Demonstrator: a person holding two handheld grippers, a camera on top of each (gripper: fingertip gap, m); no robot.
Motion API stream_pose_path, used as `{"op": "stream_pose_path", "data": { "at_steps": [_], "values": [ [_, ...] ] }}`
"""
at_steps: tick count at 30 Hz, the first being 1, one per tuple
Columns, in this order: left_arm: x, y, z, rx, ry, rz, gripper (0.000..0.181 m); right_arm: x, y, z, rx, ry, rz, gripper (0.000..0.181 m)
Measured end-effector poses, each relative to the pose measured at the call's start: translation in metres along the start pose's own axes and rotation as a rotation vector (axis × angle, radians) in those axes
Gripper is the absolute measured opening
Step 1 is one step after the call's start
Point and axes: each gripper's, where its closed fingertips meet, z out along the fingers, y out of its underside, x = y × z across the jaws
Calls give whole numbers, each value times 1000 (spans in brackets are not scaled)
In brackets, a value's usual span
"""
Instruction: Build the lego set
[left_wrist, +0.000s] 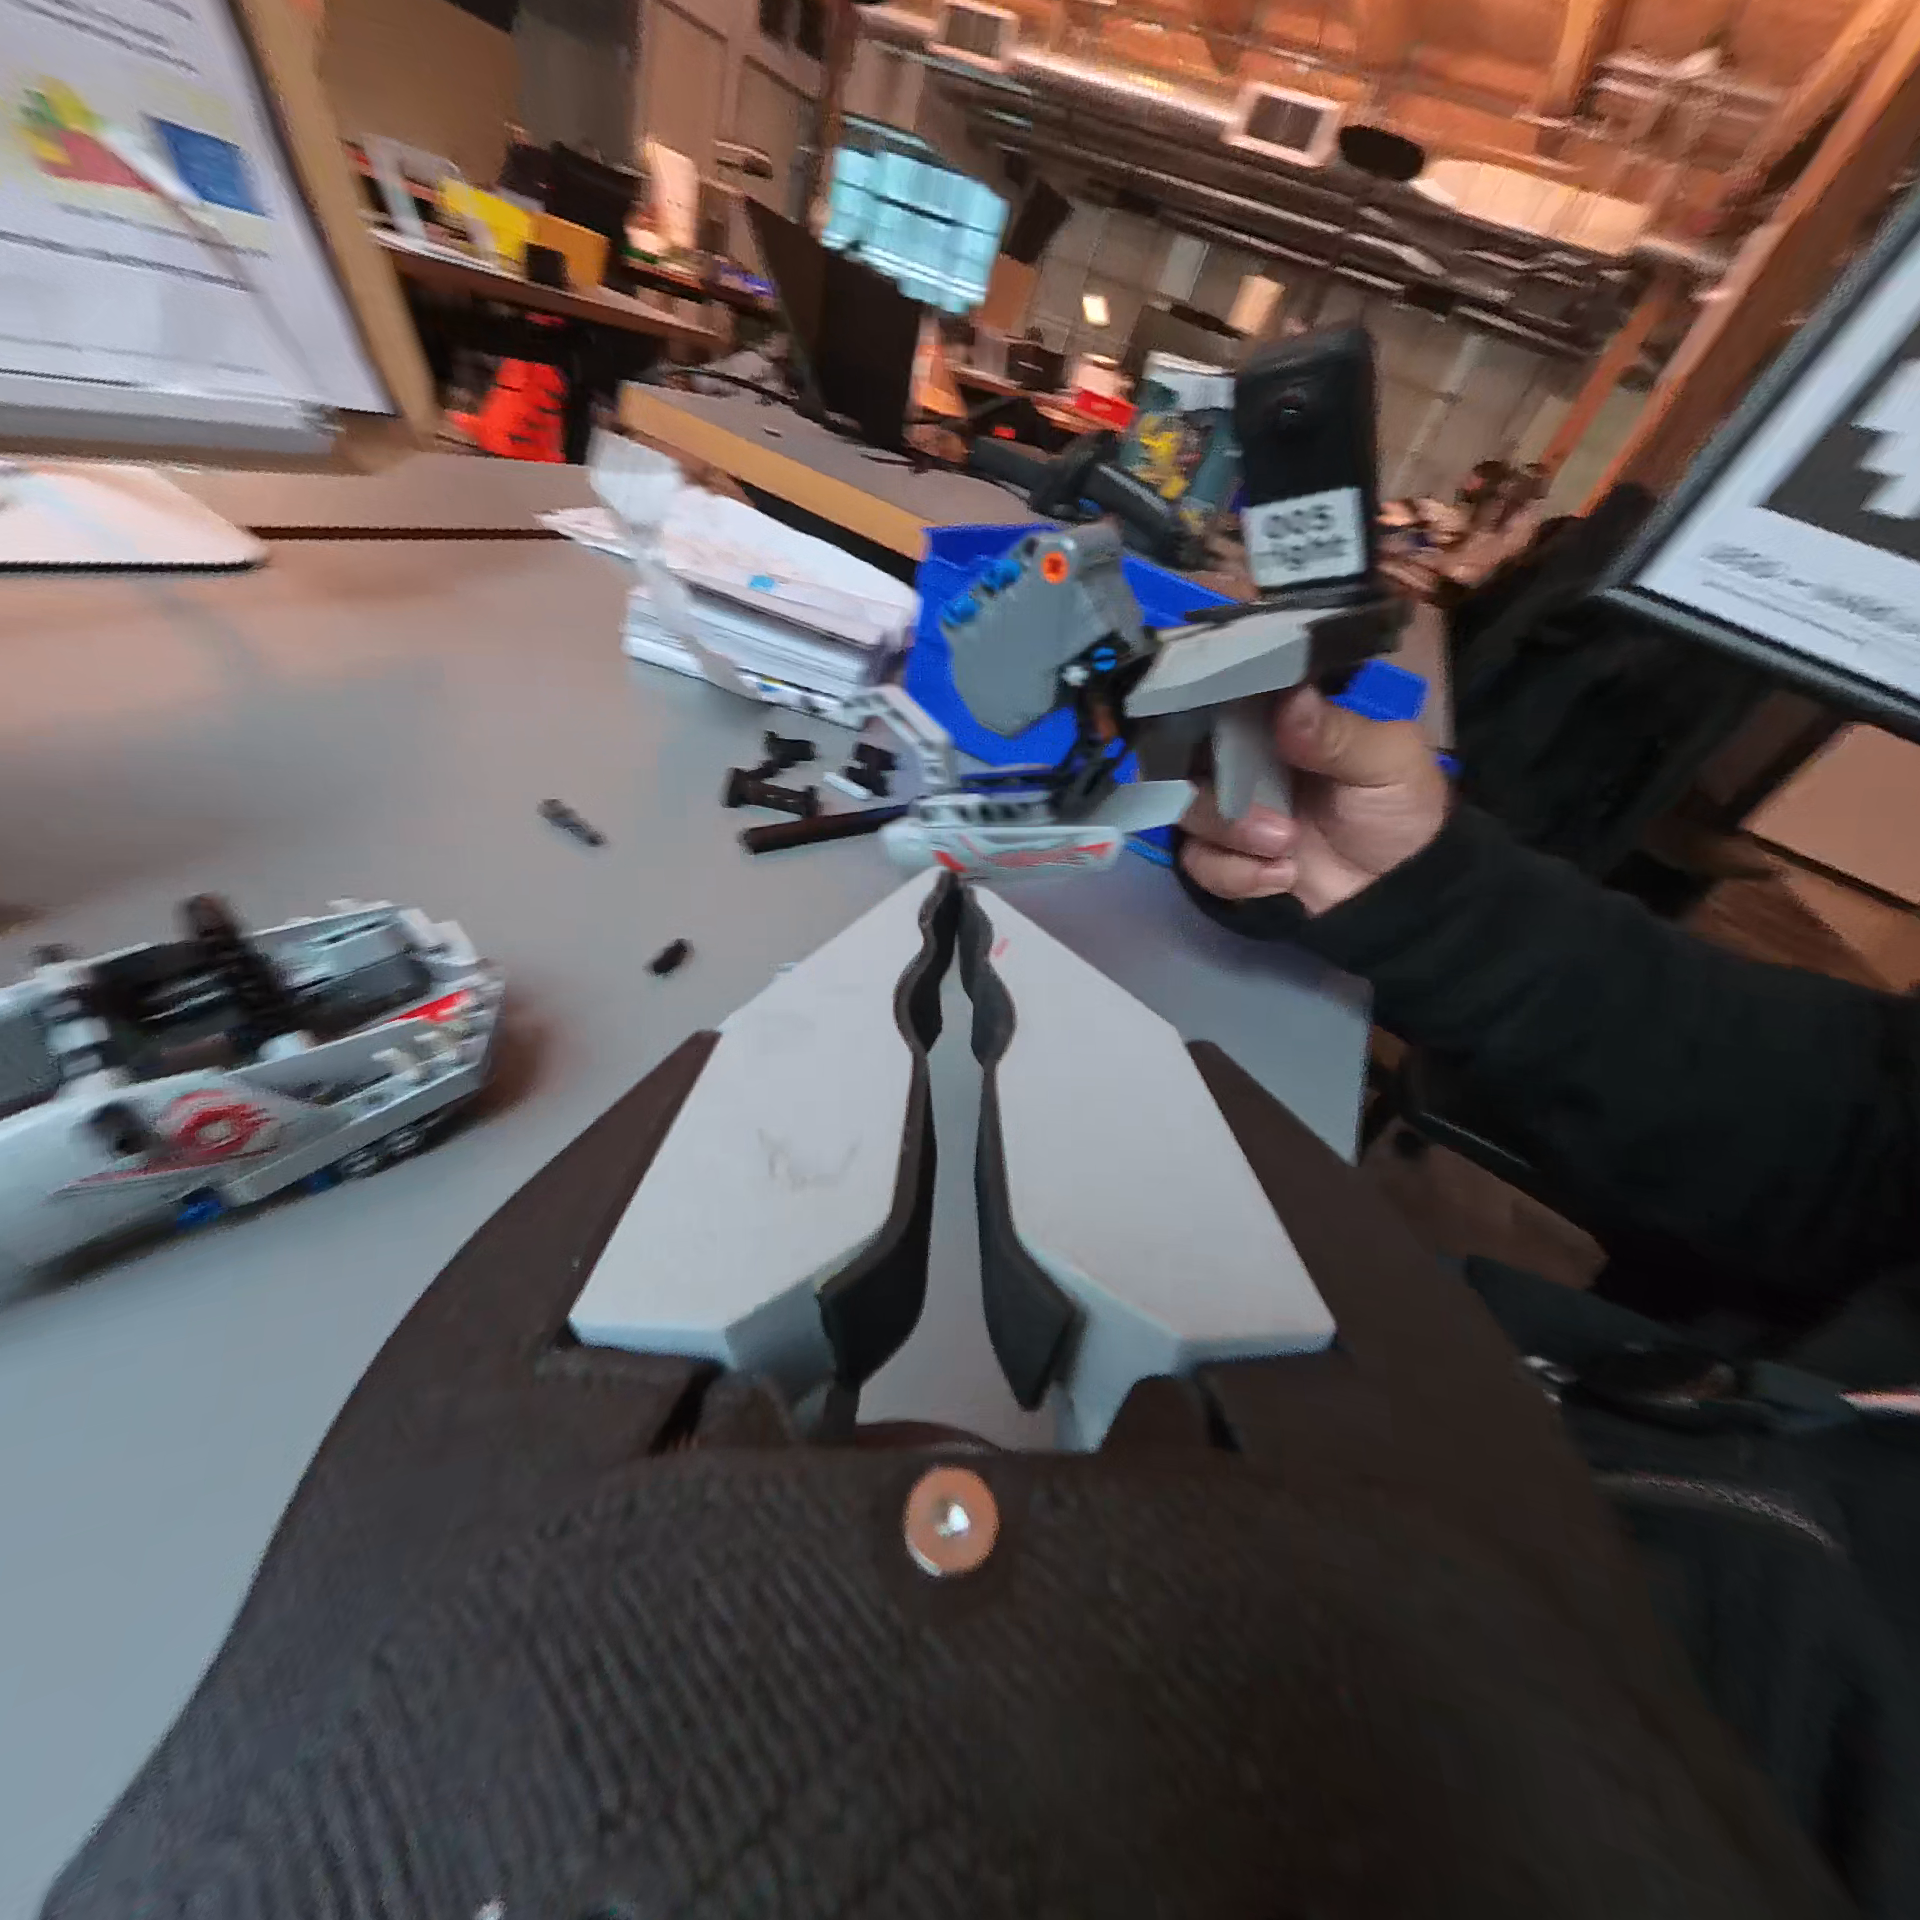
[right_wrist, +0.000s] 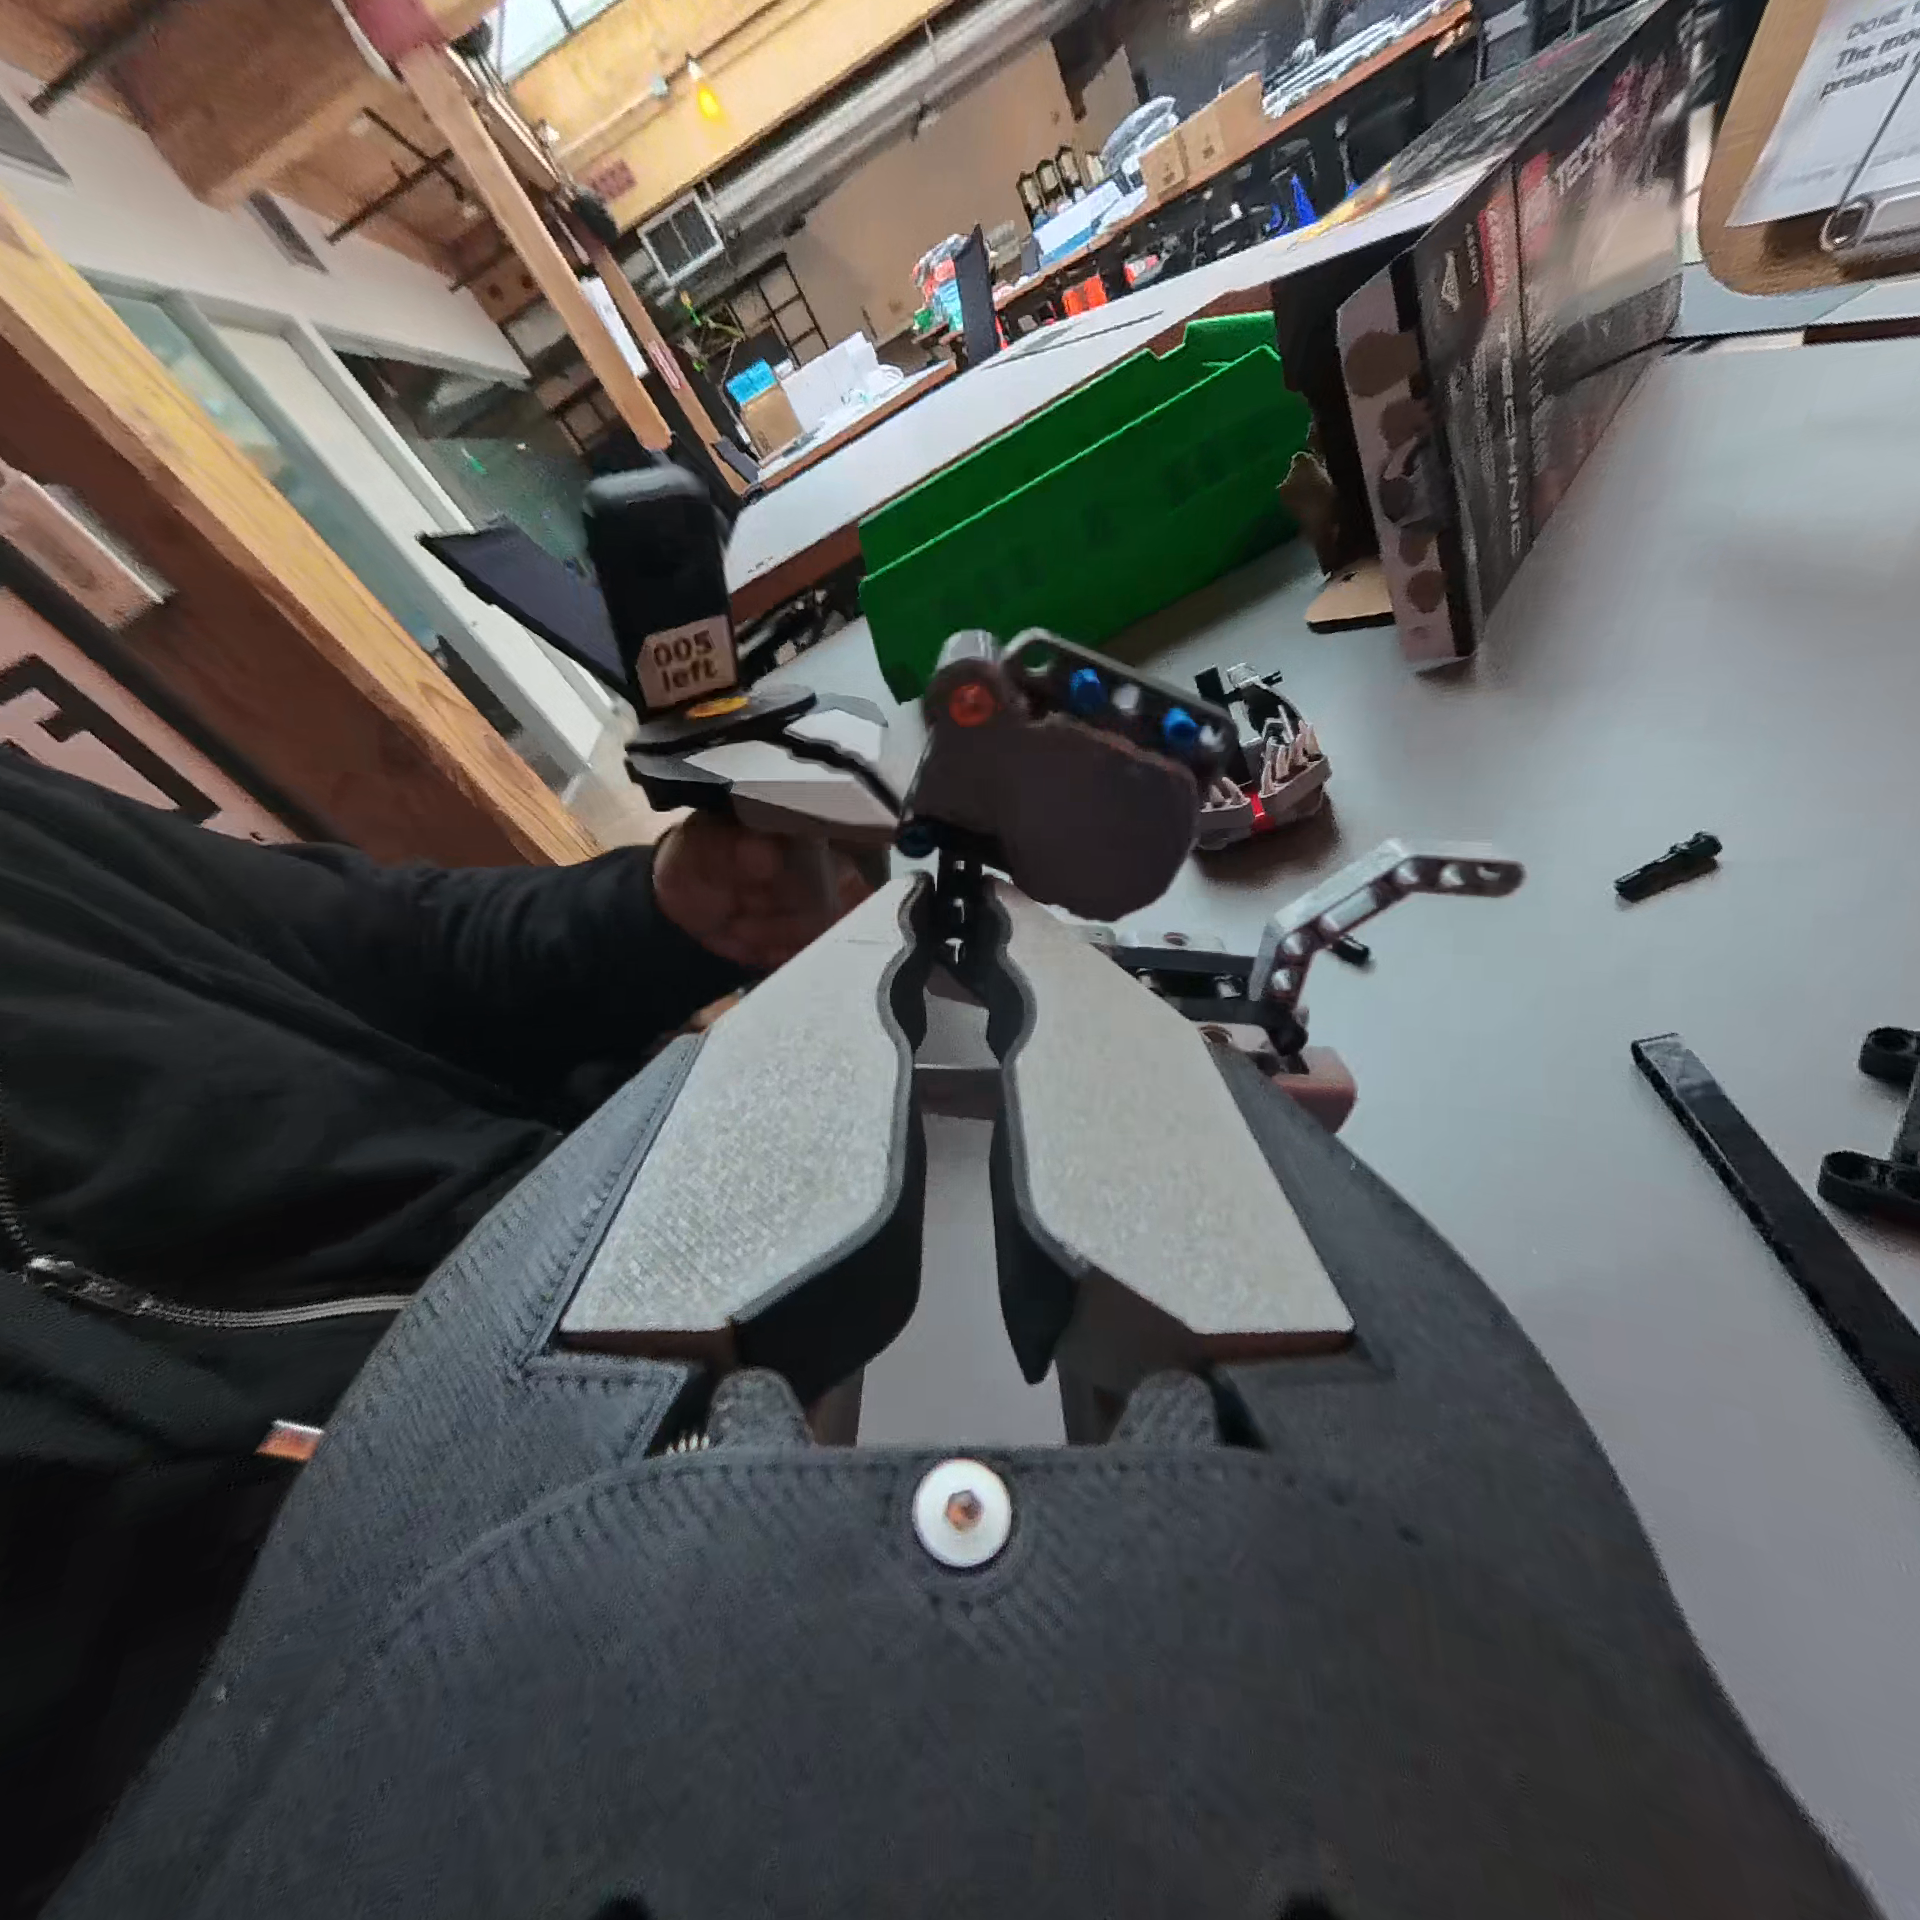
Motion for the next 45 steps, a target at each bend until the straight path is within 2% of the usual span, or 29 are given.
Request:
{"op": "stream_pose_path", "data": {
  "at_steps": [2,5,7,11,12,13,18,20,21,23,29,36,38,40,43,45],
  "values": [
    [7,11,12,-80,63,-35,0,-3,8,11,-42,-1,-32,4],
    [18,13,19,-130,123,-19,0,-7,27,30,-128,-29,-39,5],
    [21,8,20,-138,124,0,13,-12,31,37,-130,-72,-12,4],
    [26,17,24,-201,150,-45,37,-20,32,45,-120,-141,44,5],
    [26,20,24,-204,155,-55,29,-21,32,45,-117,-144,44,5],
    [29,20,23,-188,190,-69,8,-22,31,46,-117,-151,48,5],
    [32,20,22,-157,258,-184,8,-27,33,49,-126,-188,71,5],
    [39,29,26,-201,278,-188,18,-27,38,53,-147,-188,75,5],
    [37,31,27,-205,257,-166,18,-26,38,54,-140,-182,77,5],
    [33,30,26,-194,213,-87,8,-27,37,51,-130,-202,102,5],
    [25,32,26,-201,161,-83,8,-16,38,42,-189,-77,28,5],
    [27,39,28,-260,106,46,8,-18,46,47,-273,3,-101,5],
    [31,38,27,-248,148,-17,8,-19,41,49,-258,42,-176,9],
    [28,35,27,-243,174,-102,8,-21,39,46,-276,69,-250,32],
    [33,35,23,-248,251,-124,8,-17,45,38,-351,139,-383,30],
    [26,35,21,-255,215,-76,8,-18,52,36,-386,126,-367,38]
  ]
}}
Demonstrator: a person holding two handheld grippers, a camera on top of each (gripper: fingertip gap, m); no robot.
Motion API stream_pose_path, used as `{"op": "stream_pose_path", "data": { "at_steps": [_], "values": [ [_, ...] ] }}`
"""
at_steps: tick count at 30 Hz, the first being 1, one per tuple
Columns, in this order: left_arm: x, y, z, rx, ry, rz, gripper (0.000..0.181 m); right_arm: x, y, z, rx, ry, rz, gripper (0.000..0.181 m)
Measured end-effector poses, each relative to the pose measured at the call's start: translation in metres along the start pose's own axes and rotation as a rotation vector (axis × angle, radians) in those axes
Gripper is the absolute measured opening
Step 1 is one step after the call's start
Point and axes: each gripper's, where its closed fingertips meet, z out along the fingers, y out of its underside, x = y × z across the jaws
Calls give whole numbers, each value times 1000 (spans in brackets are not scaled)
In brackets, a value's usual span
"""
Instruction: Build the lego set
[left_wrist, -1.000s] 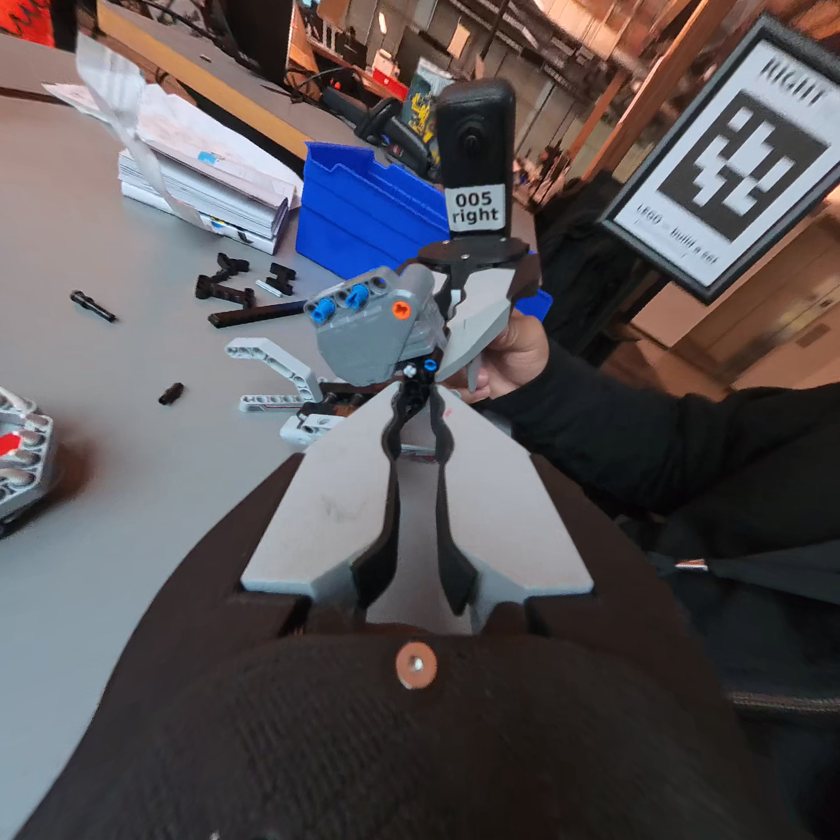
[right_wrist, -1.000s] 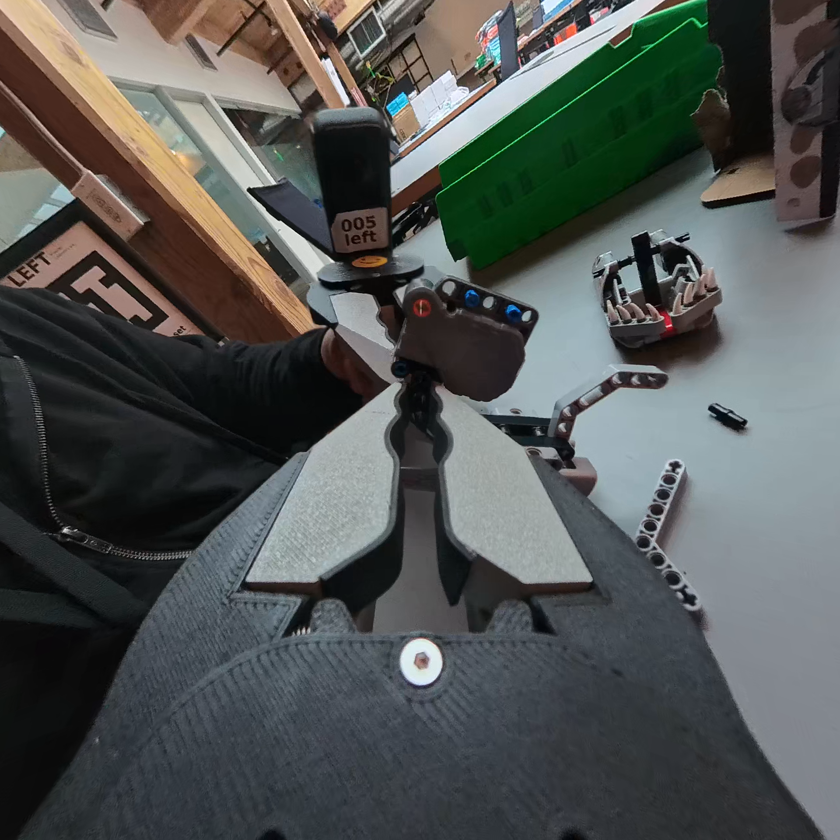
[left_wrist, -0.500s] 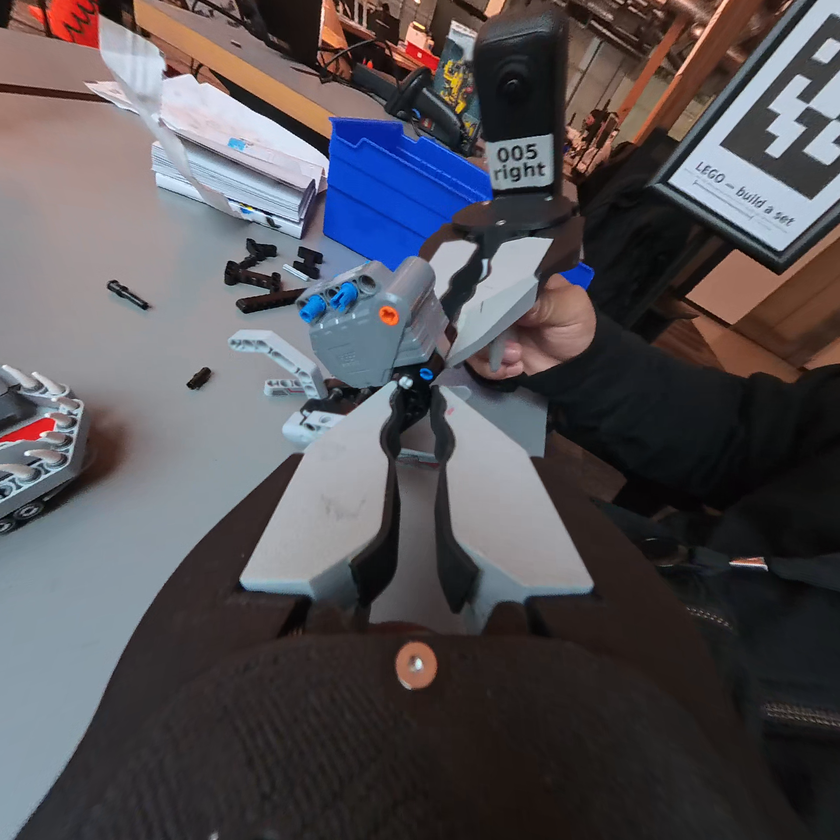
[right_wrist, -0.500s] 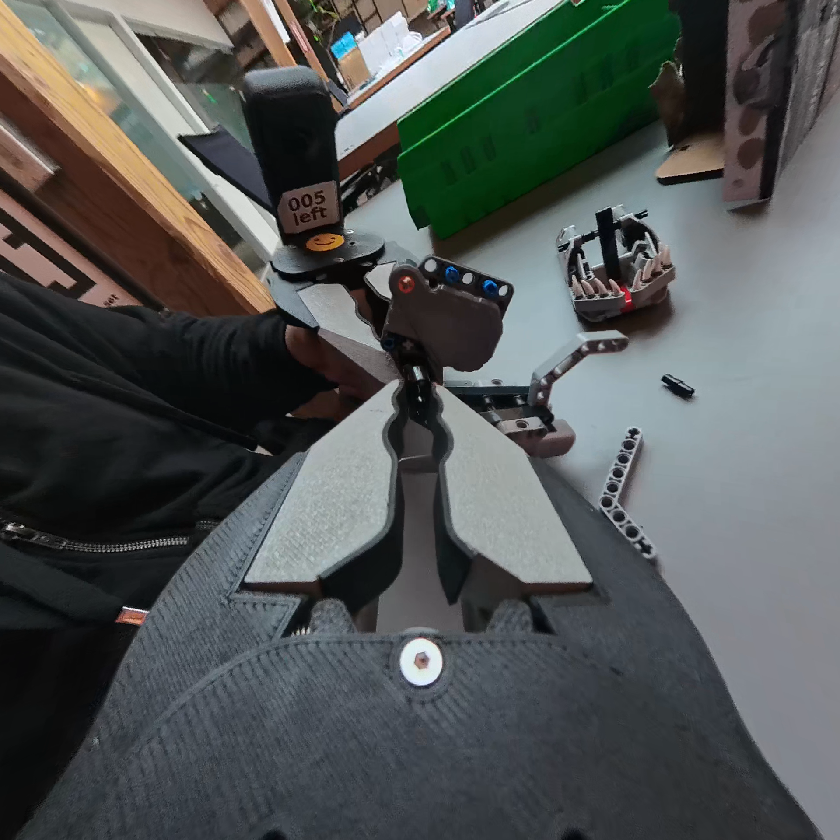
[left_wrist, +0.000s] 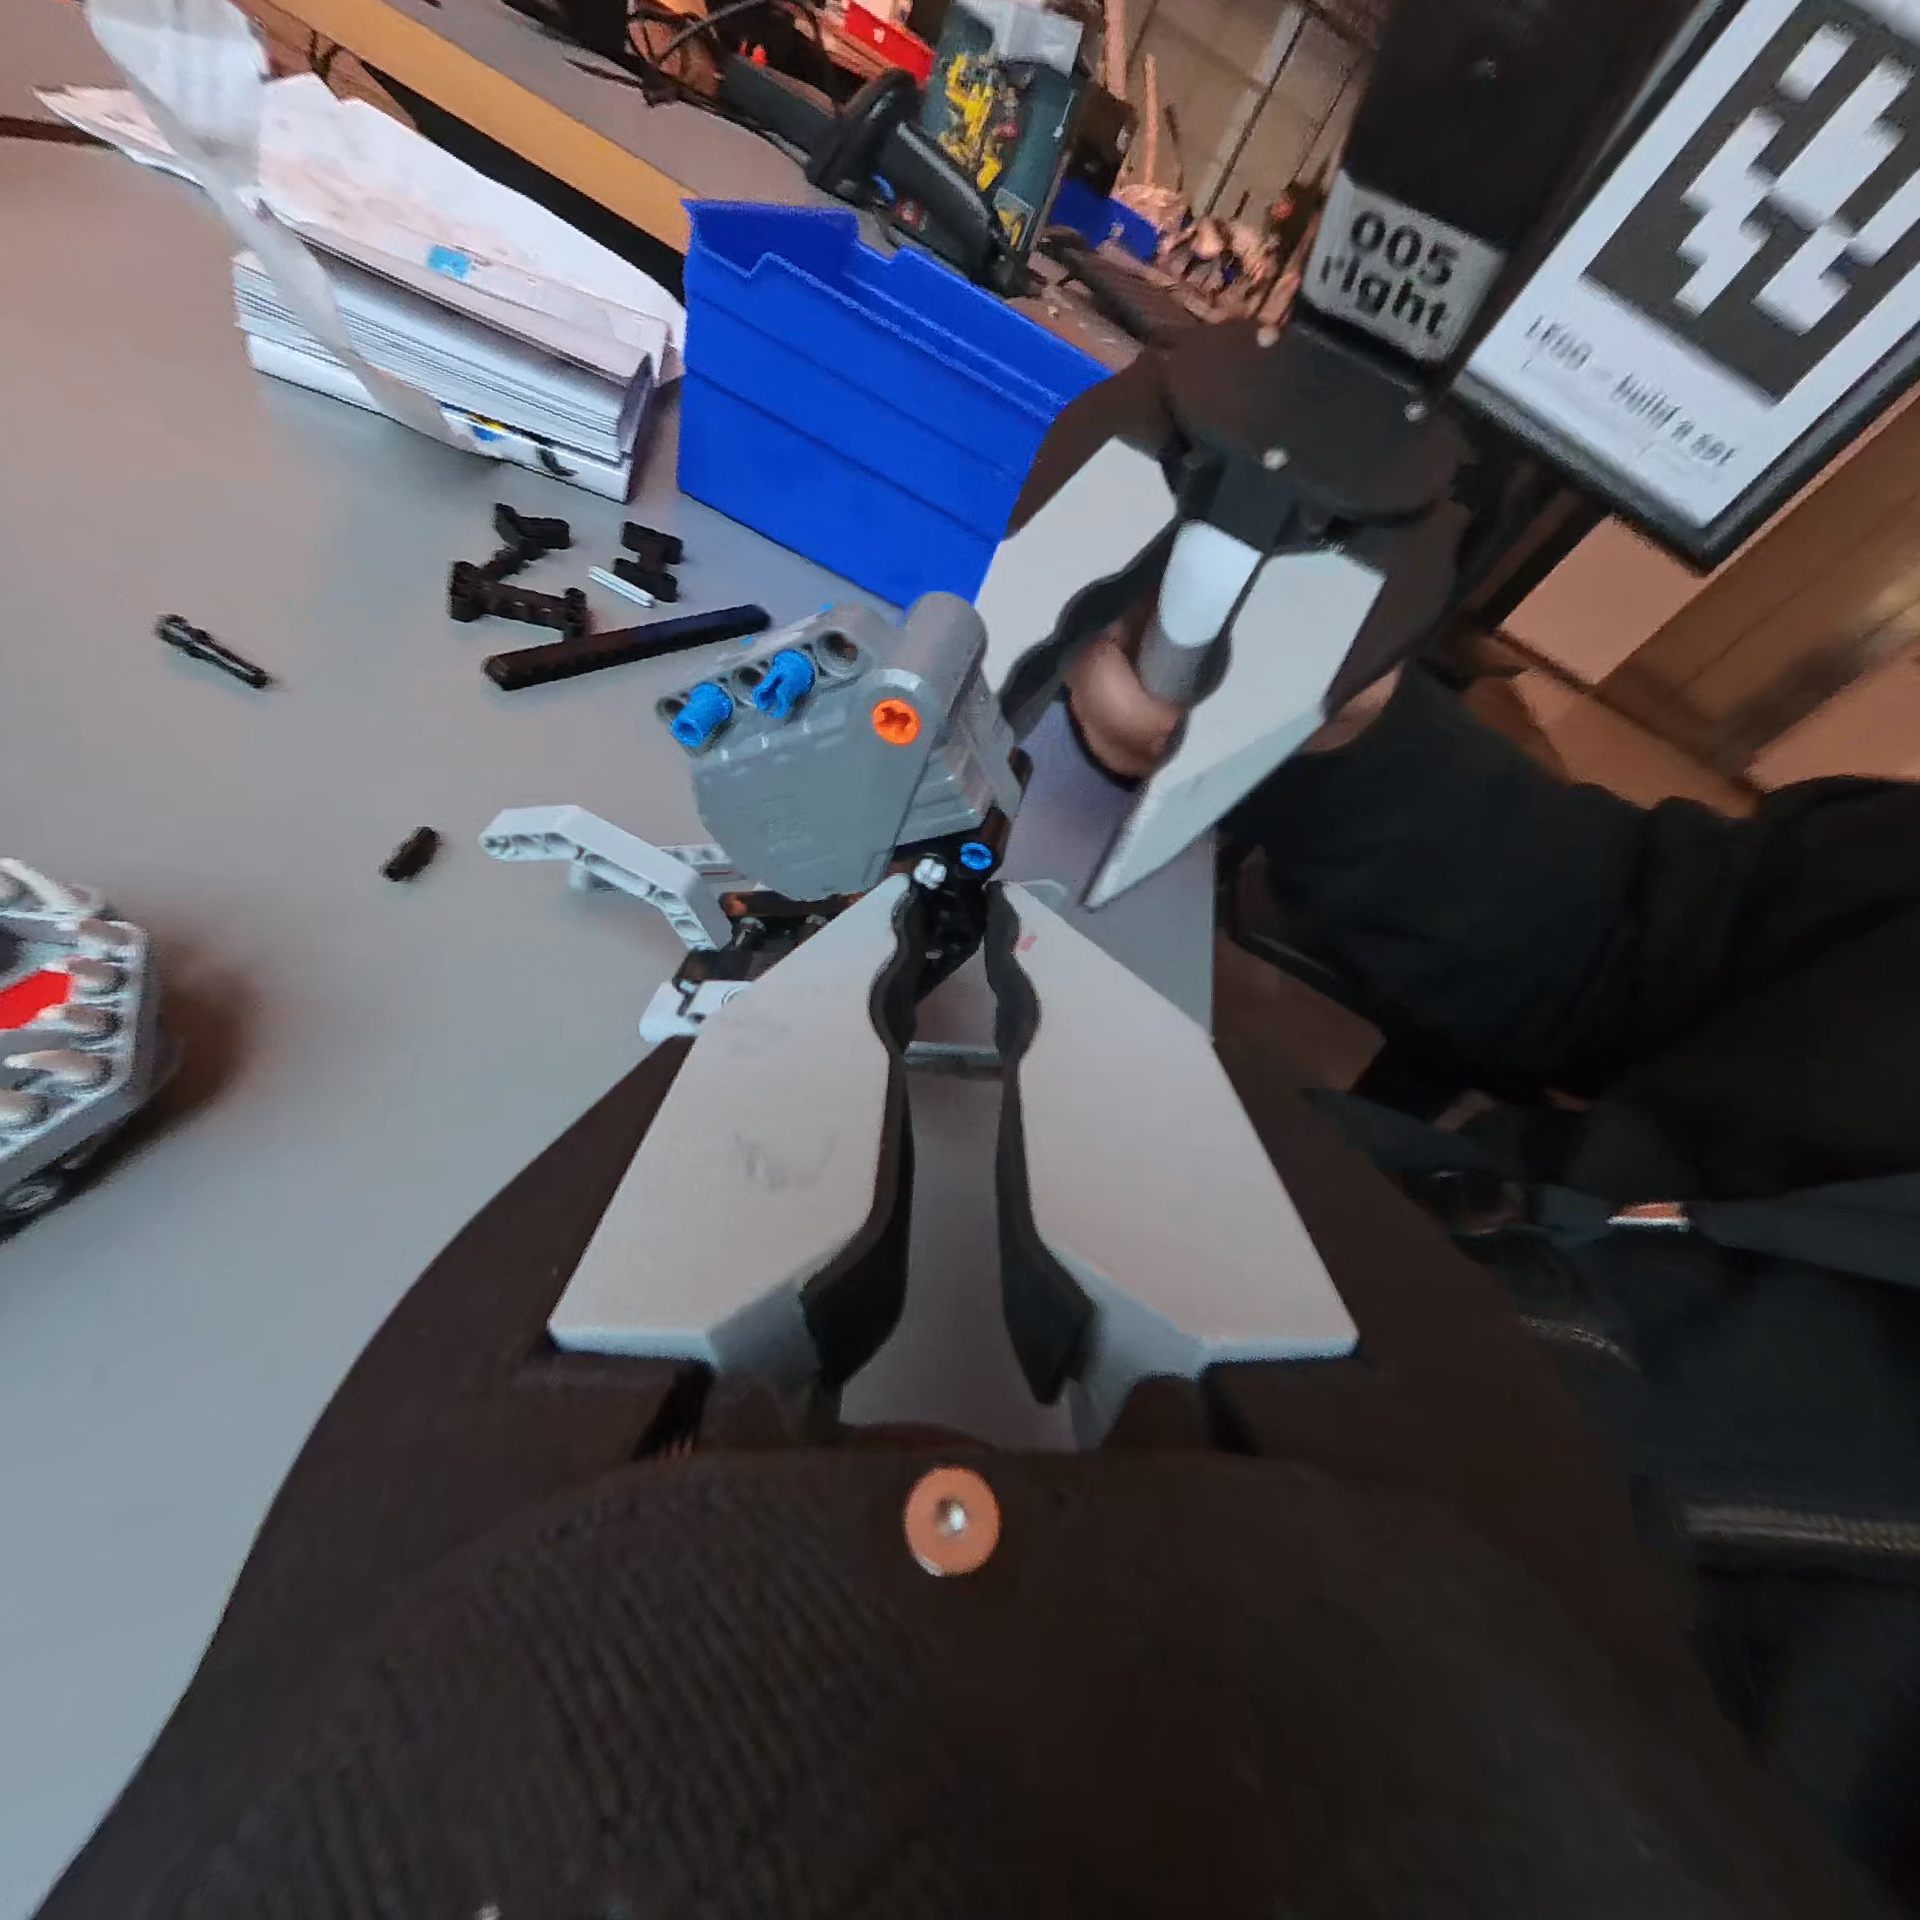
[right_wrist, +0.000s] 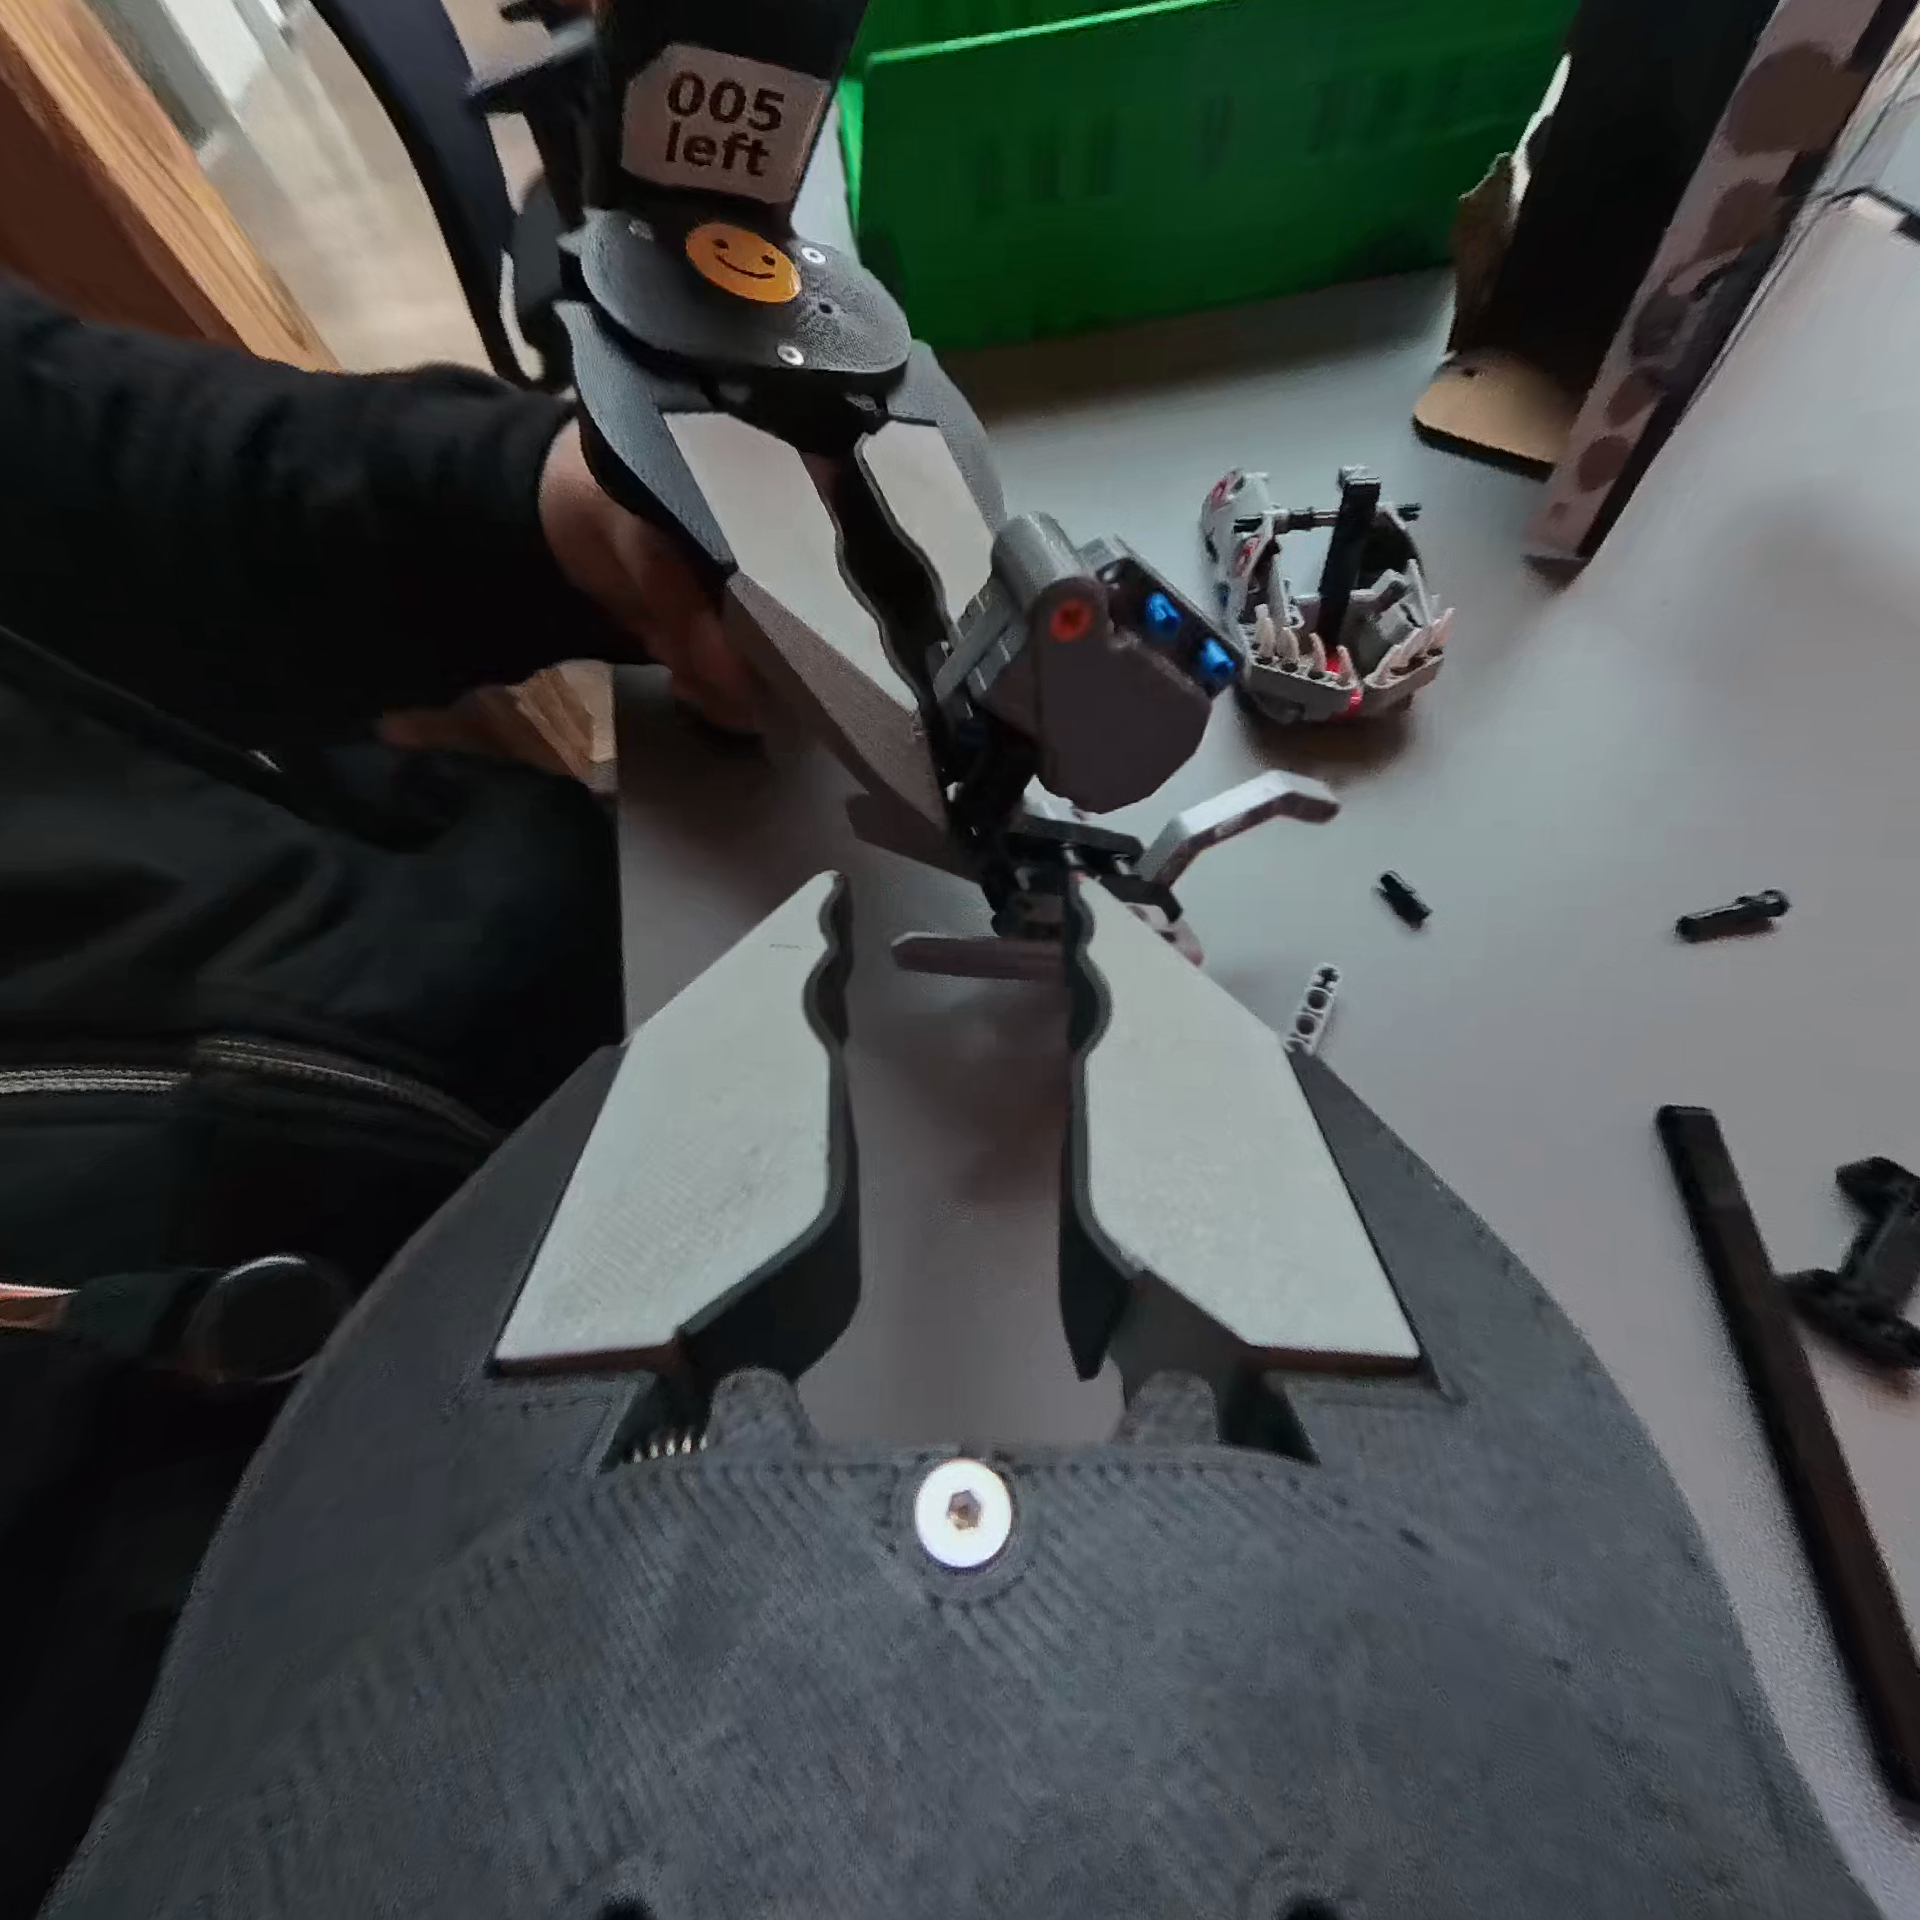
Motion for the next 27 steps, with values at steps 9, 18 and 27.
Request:
{"op": "stream_pose_path", "data": {
  "at_steps": [9,18,27],
  "values": [
    [6,12,-1,-179,-102,253,8,-5,-22,5,218,-245,297,69],
    [22,13,6,-142,-56,211,7,-7,-25,17,313,-411,432,53],
    [39,12,6,-121,87,140,7,-21,-40,7,393,-663,521,59]
  ]
}}
